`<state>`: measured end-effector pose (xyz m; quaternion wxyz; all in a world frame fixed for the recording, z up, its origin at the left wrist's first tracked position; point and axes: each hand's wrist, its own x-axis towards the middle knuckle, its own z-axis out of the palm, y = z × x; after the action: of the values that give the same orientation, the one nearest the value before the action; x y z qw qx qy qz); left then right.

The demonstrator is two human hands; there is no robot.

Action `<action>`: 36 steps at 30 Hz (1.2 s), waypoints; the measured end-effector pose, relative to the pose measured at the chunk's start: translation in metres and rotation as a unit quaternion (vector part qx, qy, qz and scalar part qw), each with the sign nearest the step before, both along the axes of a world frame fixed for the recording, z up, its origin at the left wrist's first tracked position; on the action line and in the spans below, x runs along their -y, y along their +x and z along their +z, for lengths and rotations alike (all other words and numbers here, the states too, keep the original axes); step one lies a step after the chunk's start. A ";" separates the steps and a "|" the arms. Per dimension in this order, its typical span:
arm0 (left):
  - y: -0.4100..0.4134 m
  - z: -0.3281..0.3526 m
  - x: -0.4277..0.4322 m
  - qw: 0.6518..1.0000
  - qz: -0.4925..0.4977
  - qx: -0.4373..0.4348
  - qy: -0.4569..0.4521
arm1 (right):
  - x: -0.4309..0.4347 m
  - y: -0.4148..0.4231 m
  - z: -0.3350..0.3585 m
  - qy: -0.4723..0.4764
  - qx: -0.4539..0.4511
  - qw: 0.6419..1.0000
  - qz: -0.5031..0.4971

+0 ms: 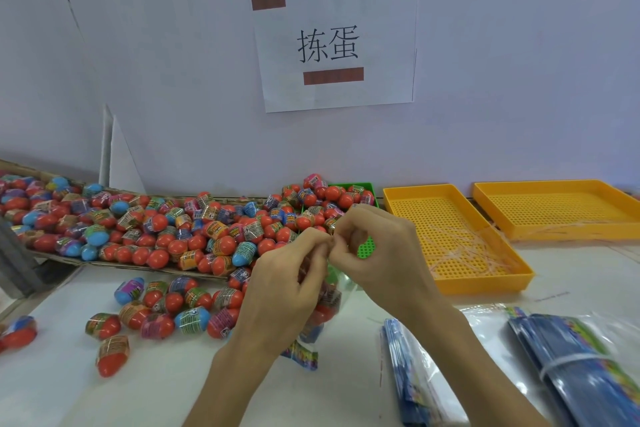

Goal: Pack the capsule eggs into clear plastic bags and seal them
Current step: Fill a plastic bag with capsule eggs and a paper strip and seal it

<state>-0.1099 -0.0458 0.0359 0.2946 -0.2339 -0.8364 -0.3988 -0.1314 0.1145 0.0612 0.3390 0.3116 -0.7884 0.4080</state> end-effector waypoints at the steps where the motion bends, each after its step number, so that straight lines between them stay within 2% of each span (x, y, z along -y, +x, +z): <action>1: 0.000 0.000 -0.001 1.000 -0.001 0.000 0.003 | -0.001 0.000 0.000 -0.007 -0.003 1.000 -0.007; 8: 0.004 0.003 -0.006 1.000 -0.002 -0.004 0.027 | -0.001 -0.003 -0.003 -0.043 -0.017 0.998 -0.045; 12: 0.008 0.010 -0.005 0.996 0.018 -0.028 0.087 | -0.016 -0.008 0.004 -0.148 0.030 0.985 -0.087; 17: 0.008 0.013 -0.004 0.974 0.093 -0.019 0.204 | -0.034 -0.015 0.009 -0.300 0.100 0.946 -0.077; 20: 0.006 0.017 0.001 0.947 0.150 -0.031 0.284 | -0.053 -0.021 0.011 -0.399 0.144 0.897 -0.126; 22: 0.004 0.018 0.006 0.925 0.186 -0.042 0.329 | -0.066 -0.021 0.015 -0.428 0.155 0.876 -0.159; 24: 0.001 0.018 0.013 0.909 0.215 -0.051 0.353 | -0.077 -0.018 0.025 -0.362 0.179 0.897 -0.179; 26: -0.001 0.018 0.017 0.899 0.226 -0.051 0.372 | -0.081 -0.011 0.049 -0.176 0.232 0.946 -0.145; 27: -0.002 0.017 0.018 0.896 0.228 -0.045 0.379 | -0.083 -0.008 0.064 -0.046 0.255 0.960 -0.103; 28: -0.002 0.016 0.018 0.894 0.229 -0.038 0.383 | -0.085 -0.004 0.082 0.077 0.263 0.961 -0.042; 29: -0.002 0.015 0.018 0.894 0.229 -0.033 0.383 | -0.086 -0.001 0.101 0.159 0.262 0.951 0.044; 30: -0.002 0.016 0.016 0.896 0.227 -0.030 0.380 | -0.088 0.002 0.118 0.190 0.253 0.937 0.147; 31: -0.001 0.018 0.015 0.900 0.222 -0.030 0.374 | -0.090 0.003 0.130 0.155 0.255 0.917 0.263; 32: 0.001 0.019 0.013 0.903 0.216 -0.032 0.369 | -0.093 0.001 0.137 0.070 0.277 0.878 0.385; 33: 0.002 0.021 0.011 0.906 0.209 -0.034 0.366 | -0.094 -0.006 0.136 -0.027 0.324 0.821 0.470; 34: 0.004 0.022 0.009 0.909 0.202 -0.033 0.363 | -0.098 -0.019 0.127 -0.082 0.385 0.794 0.464; 35: 0.005 0.022 0.008 0.911 0.197 -0.028 0.361 | -0.102 -0.034 0.115 -0.087 0.437 0.829 0.337; 36: 0.005 0.021 0.007 0.914 0.191 -0.019 0.359 | -0.114 -0.046 0.101 -0.013 0.405 0.898 0.171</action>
<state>-0.1050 -0.0529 0.0574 0.4450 0.0437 -0.6600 -0.6037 -0.1775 0.2285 0.1625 -0.0801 0.2450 -0.7866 0.5611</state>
